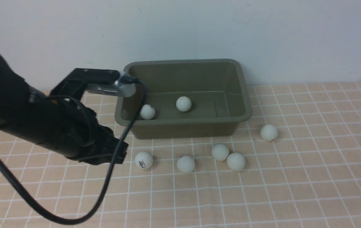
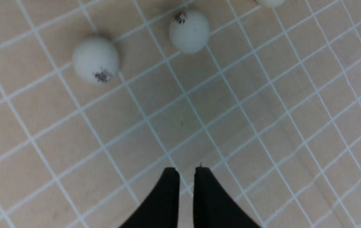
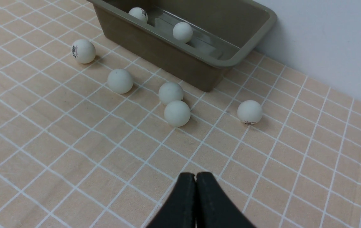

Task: Put the table tennis balls into the box on the light coffee tablecloth.
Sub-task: 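Reach for and grasp a ping pong ball on the table beside the basket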

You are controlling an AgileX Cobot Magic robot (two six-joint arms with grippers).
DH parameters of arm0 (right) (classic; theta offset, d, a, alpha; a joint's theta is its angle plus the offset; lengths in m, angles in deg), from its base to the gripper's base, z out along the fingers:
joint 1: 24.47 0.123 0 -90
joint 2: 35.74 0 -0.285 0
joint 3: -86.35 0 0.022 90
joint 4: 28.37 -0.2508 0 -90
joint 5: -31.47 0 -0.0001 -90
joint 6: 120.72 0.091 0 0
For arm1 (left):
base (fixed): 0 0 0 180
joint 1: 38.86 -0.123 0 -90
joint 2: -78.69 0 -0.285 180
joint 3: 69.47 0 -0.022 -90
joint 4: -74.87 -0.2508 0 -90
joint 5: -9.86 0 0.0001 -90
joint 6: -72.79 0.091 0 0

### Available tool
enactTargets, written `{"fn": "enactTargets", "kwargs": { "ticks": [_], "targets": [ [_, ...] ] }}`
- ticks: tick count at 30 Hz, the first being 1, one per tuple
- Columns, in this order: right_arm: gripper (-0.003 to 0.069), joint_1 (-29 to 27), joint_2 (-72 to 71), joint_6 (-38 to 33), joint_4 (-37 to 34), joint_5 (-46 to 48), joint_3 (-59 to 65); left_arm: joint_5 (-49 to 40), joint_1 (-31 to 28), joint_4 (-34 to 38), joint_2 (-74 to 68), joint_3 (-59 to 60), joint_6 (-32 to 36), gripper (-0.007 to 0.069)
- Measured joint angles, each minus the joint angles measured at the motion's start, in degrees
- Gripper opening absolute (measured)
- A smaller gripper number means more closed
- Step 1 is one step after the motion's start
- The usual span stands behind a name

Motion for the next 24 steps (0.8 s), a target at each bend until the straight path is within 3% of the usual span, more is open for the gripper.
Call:
{"fn": "enactTargets", "kwargs": {
  "ticks": [3, 12, 17, 24],
  "targets": [
    [-0.0013, 0.00, 0.00, 0.00, 0.05, -0.91, 0.00, 5.19, 2.95, -1.80, -3.69, 0.00, 0.11, 0.0101],
    [-0.0013, 0.00, 0.00, 0.00, 0.05, -1.40, 0.00, 12.11, 3.77, -14.78, -13.74, 0.02, -12.41, 0.0281],
    [-0.0013, 0.00, 0.00, 0.00, 0.05, -1.57, 0.00, 18.09, 3.77, -14.01, -16.44, -0.05, -14.05, 0.0342],
    [-0.0013, 0.00, 0.00, 0.00, 0.05, -2.42, 0.00, 22.46, 3.77, -10.02, -21.46, -1.28, -10.49, 0.0344]
  ]
}}
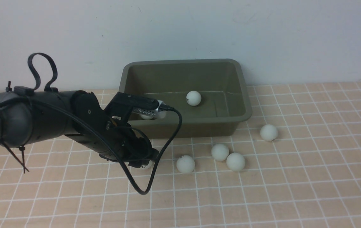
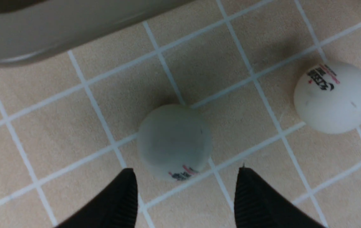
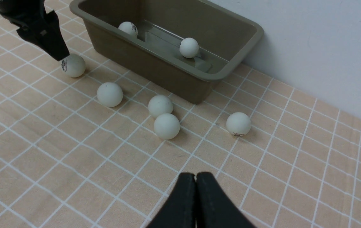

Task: Put the table tennis balls into the box on the light coffee tablecloth.
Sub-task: 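Reach for and grasp a ping pong ball on the table beside the basket, then drop the ball into the bin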

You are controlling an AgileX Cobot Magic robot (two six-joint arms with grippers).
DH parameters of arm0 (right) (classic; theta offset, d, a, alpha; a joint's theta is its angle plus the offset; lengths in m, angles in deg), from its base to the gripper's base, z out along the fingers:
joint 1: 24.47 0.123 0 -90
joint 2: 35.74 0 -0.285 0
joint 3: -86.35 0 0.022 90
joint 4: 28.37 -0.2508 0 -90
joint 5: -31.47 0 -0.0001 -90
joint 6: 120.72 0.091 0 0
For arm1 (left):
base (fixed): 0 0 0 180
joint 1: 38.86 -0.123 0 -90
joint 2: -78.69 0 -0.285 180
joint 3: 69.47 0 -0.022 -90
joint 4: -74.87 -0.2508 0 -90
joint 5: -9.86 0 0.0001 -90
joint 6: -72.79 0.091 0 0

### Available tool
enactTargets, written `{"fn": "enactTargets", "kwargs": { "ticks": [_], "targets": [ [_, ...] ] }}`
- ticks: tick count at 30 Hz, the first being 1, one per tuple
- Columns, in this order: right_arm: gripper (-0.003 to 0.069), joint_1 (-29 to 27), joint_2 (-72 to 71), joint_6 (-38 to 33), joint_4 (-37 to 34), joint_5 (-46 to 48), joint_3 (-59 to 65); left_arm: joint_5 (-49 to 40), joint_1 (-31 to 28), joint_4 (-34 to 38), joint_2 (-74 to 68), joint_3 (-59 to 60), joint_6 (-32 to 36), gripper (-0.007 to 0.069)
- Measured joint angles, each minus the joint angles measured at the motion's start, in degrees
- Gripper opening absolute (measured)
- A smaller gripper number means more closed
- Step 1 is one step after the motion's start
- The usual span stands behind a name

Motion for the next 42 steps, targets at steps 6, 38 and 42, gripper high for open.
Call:
{"fn": "enactTargets", "kwargs": {
  "ticks": [6, 38, 42],
  "targets": [
    [-0.0013, 0.00, 0.00, 0.00, 0.10, -0.19, 0.00, 5.84, 0.00, 3.53, -4.26, -0.21, 1.95, 0.0343],
    [-0.0013, 0.00, 0.00, 0.00, 0.12, -2.09, 0.00, -3.30, -4.36, 40.43, -15.39, -27.54, 41.12, 0.0318],
    [-0.0013, 0.00, 0.00, 0.00, 0.12, -2.09, 0.00, -12.69, -5.59, 36.99, -19.26, -35.10, 33.47, 0.0372]
  ]
}}
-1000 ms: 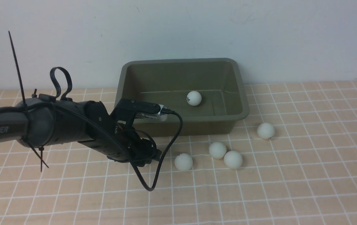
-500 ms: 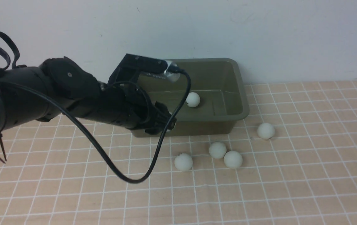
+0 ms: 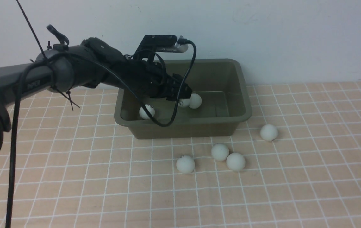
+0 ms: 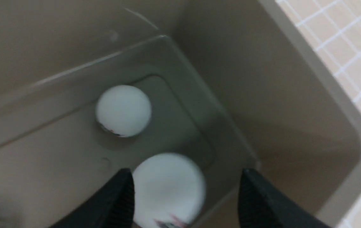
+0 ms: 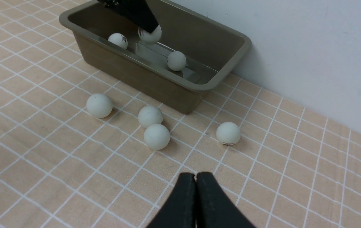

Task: Put the table tennis balls into the box on the light coffee tablecloth.
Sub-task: 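Drop the ball into the bin, then reach for and grasp a ping pong ball on the table beside the basket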

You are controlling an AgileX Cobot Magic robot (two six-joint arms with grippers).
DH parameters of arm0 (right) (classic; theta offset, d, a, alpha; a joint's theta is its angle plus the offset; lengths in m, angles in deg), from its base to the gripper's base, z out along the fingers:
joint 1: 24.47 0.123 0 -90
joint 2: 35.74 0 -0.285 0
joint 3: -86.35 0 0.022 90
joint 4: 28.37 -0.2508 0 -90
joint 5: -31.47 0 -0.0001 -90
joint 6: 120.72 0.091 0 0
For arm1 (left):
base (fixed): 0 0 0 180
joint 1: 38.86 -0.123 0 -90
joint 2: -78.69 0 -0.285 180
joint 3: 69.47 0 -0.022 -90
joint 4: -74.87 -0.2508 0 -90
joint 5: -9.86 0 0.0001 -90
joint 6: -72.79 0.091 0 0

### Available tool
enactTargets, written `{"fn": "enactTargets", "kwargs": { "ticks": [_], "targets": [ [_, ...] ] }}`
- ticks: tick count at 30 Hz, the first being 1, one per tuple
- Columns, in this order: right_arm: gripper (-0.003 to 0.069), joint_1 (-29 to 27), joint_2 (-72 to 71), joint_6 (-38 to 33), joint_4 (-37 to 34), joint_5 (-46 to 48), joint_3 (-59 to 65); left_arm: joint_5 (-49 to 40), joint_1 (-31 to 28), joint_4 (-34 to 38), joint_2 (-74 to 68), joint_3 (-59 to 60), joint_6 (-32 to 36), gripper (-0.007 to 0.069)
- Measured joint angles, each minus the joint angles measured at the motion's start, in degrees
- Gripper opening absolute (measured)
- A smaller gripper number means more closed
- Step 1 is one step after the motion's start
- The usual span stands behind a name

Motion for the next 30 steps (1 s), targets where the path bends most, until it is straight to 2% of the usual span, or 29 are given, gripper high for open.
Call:
{"fn": "enactTargets", "kwargs": {
  "ticks": [3, 6, 8, 9, 10, 14, 21, 30],
  "targets": [
    [-0.0013, 0.00, 0.00, 0.00, -0.05, 0.61, 0.00, -8.20, -1.46, -5.72, 0.09, -4.71, -9.55, 0.0348],
    [-0.0013, 0.00, 0.00, 0.00, 0.00, 1.86, 0.00, -21.44, -3.04, -13.92, 1.12, -9.67, -19.54, 0.0255],
    [-0.0013, 0.00, 0.00, 0.00, 0.00, 2.39, 0.00, -29.66, -3.36, -19.47, 2.06, -12.44, -23.16, 0.0159],
    [-0.0013, 0.00, 0.00, 0.00, 0.00, 2.40, 0.00, -30.02, -3.28, -20.34, 2.15, -12.72, -23.31, 0.0141],
    [-0.0013, 0.00, 0.00, 0.00, 0.00, 2.39, 0.00, -31.70, -2.97, -23.37, 3.16, -13.19, -24.17, 0.0066],
    [-0.0013, 0.00, 0.00, 0.00, 0.25, 2.39, 0.00, -32.88, -0.50, -28.46, 6.80, -12.17, -25.37, -0.0051],
    [-0.0013, 0.00, 0.00, 0.00, 0.60, 2.39, 0.00, -33.21, 4.45, -29.65, 15.28, -4.74, -26.85, -0.0069],
    [-0.0013, 0.00, 0.00, 0.00, 1.05, 2.39, 0.00, -33.37, 12.01, -35.29, 27.04, 14.92, -29.53, -0.0069]
  ]
}}
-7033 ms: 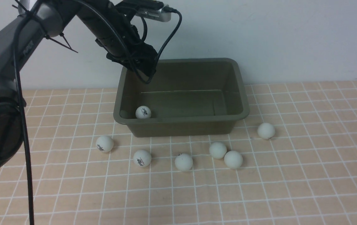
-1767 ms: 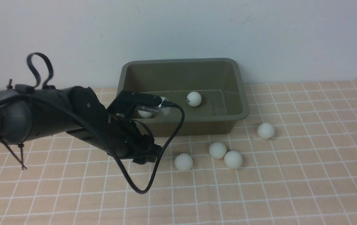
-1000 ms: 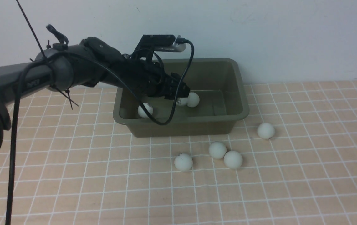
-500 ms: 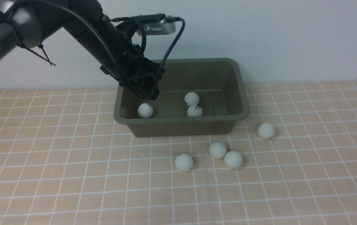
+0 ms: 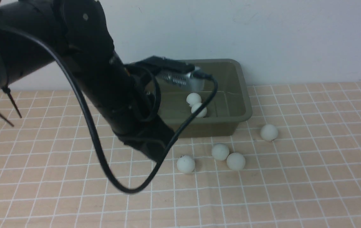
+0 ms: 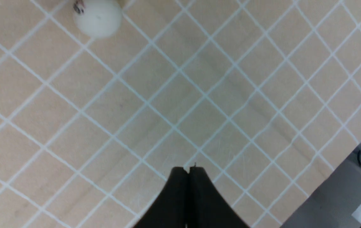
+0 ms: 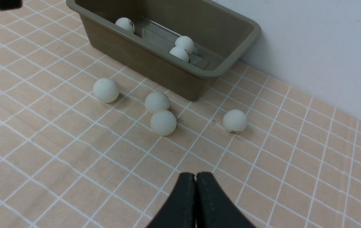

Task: Put the table tennis balls into the box on the light coffee tablecloth.
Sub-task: 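Reach for and grasp a ping pong ball on the table beside the basket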

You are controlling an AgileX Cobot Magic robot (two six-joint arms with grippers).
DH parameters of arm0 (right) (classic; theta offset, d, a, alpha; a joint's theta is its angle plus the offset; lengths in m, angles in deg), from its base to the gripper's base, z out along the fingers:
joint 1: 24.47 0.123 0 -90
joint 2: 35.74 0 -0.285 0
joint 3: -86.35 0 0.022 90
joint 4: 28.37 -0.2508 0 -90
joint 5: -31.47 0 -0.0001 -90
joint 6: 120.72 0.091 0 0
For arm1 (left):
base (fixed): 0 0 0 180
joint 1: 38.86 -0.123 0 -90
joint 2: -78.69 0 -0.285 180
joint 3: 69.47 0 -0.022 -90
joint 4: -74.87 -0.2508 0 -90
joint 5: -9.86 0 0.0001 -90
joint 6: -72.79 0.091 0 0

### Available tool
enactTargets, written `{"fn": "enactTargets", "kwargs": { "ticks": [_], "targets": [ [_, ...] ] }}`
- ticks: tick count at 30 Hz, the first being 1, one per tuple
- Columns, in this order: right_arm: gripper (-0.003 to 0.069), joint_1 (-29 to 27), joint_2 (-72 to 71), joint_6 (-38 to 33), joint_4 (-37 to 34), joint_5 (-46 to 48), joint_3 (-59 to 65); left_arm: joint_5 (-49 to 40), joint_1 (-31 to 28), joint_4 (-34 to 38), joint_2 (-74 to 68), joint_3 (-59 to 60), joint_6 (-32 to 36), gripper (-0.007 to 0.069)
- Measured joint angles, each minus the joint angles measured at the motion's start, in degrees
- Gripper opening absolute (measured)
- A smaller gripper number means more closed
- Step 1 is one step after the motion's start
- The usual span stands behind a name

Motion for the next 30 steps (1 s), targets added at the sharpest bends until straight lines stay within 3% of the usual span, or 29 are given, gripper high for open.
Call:
{"fn": "enactTargets", "kwargs": {
  "ticks": [5, 11, 18, 19, 22, 30],
  "targets": [
    [-0.0013, 0.00, 0.00, 0.00, 0.13, 0.00, 0.00, 1.07, 2.49, -2.90, -0.74, 3.15, -0.10, -0.0064],
    [-0.0013, 0.00, 0.00, 0.00, 0.26, 0.00, 0.00, 12.53, 3.20, -4.06, -5.40, 3.20, 3.91, 0.0011],
    [-0.0013, 0.00, 0.00, 0.00, 0.26, -0.49, 0.00, 23.02, 3.20, -2.93, -11.76, 3.20, 5.06, 0.0266],
    [-0.0013, 0.00, 0.00, 0.00, 0.26, -0.53, 0.00, 23.27, 3.20, -2.93, -11.95, 3.20, 4.98, 0.0274],
    [-0.0013, 0.00, 0.00, 0.00, 0.26, -0.80, 0.00, 28.15, 3.20, -2.87, -13.17, 3.20, 2.39, 0.0397],
    [-0.0013, 0.00, 0.00, -0.16, 0.26, -0.92, 0.00, 33.75, 3.20, -2.45, -16.49, 3.20, -0.10, 0.0446]
  ]
}}
